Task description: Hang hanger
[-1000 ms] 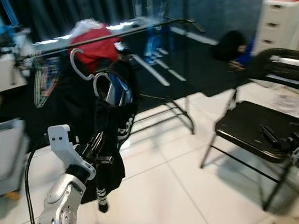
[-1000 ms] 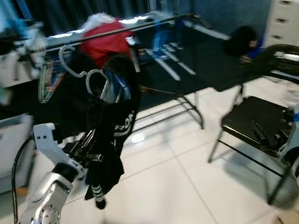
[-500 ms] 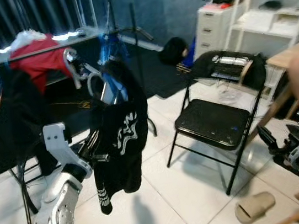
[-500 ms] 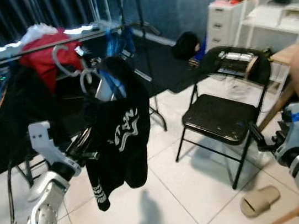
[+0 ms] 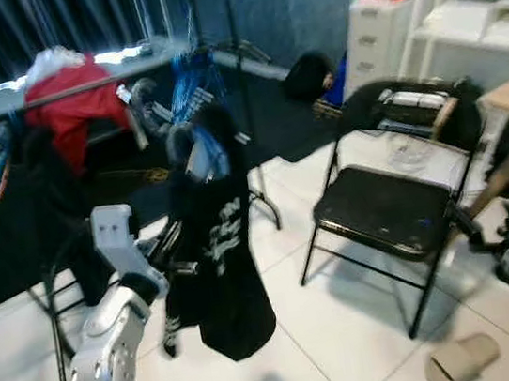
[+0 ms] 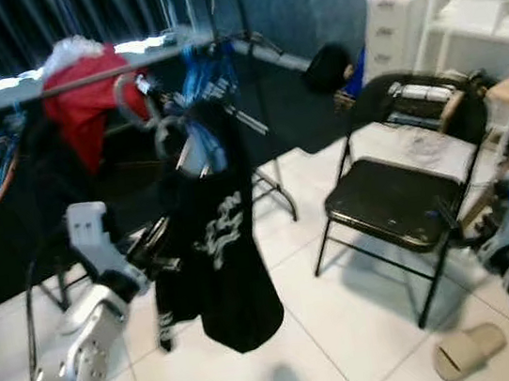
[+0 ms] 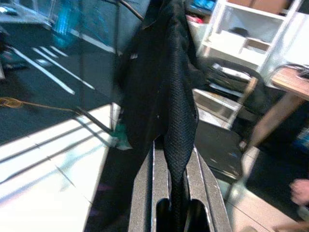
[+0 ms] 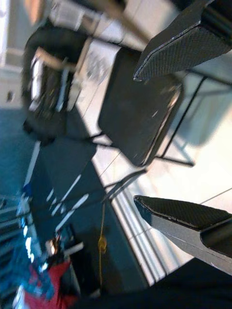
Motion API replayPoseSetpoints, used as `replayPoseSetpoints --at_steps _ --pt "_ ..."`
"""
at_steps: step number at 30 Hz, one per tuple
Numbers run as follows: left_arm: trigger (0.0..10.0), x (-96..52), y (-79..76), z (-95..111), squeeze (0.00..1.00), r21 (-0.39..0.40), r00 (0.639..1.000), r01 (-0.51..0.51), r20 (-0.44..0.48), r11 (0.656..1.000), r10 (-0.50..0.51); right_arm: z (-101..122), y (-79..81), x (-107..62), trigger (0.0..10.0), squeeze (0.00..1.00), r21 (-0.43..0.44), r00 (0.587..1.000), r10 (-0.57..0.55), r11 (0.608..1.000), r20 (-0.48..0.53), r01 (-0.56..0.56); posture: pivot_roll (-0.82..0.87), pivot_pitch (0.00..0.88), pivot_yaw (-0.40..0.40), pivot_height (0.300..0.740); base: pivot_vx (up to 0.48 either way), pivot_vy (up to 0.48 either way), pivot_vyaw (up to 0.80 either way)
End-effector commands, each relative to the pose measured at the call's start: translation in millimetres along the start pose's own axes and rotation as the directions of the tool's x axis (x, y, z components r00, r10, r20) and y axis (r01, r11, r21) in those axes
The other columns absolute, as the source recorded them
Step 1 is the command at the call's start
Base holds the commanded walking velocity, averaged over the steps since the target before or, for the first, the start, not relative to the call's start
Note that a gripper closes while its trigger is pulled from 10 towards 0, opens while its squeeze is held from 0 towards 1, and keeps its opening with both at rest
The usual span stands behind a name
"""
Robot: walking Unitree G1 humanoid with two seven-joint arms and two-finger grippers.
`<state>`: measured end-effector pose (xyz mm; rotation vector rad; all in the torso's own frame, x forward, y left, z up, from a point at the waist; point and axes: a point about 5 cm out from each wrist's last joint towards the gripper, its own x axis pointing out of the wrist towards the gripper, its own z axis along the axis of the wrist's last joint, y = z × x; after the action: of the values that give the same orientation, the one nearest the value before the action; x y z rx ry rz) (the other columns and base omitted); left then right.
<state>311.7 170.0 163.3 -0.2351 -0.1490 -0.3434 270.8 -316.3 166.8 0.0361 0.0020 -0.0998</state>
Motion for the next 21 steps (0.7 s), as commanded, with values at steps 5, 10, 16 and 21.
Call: replayPoseSetpoints --at_steps 5,10,16,21 --pt "10.0 4.2 0.9 7.8 0.00 0.042 0.999 0.012 0.032 0.999 -0.013 -6.6 4.9 2.8 10.0 0.00 0.009 1.000 0.008 1.000 -0.022 -0.008 -0.13 0.000 0.040 0.740 0.455 0.000 0.00" --pt "10.0 9.1 -7.6 4.2 0.00 0.069 0.999 0.046 0.021 0.997 -0.048 -6.8 6.2 8.5 10.0 0.00 -0.001 0.999 0.007 1.000 -0.033 -0.007 -0.14 0.000 0.035 0.740 0.463 0.000 -0.39" --pt "10.0 14.3 -16.9 0.7 0.00 0.072 0.998 0.066 0.013 0.995 -0.067 -6.5 6.6 10.9 10.0 0.00 -0.018 1.000 0.009 1.000 -0.025 -0.009 -0.15 0.000 0.041 0.740 0.480 0.000 -0.39" --pt "10.0 19.9 -27.1 -3.5 0.00 0.067 0.998 0.066 0.008 0.996 -0.066 -5.1 6.6 9.7 10.0 0.00 -0.031 1.000 0.020 0.999 0.011 -0.020 -0.16 0.000 0.049 0.740 0.453 0.000 0.00"
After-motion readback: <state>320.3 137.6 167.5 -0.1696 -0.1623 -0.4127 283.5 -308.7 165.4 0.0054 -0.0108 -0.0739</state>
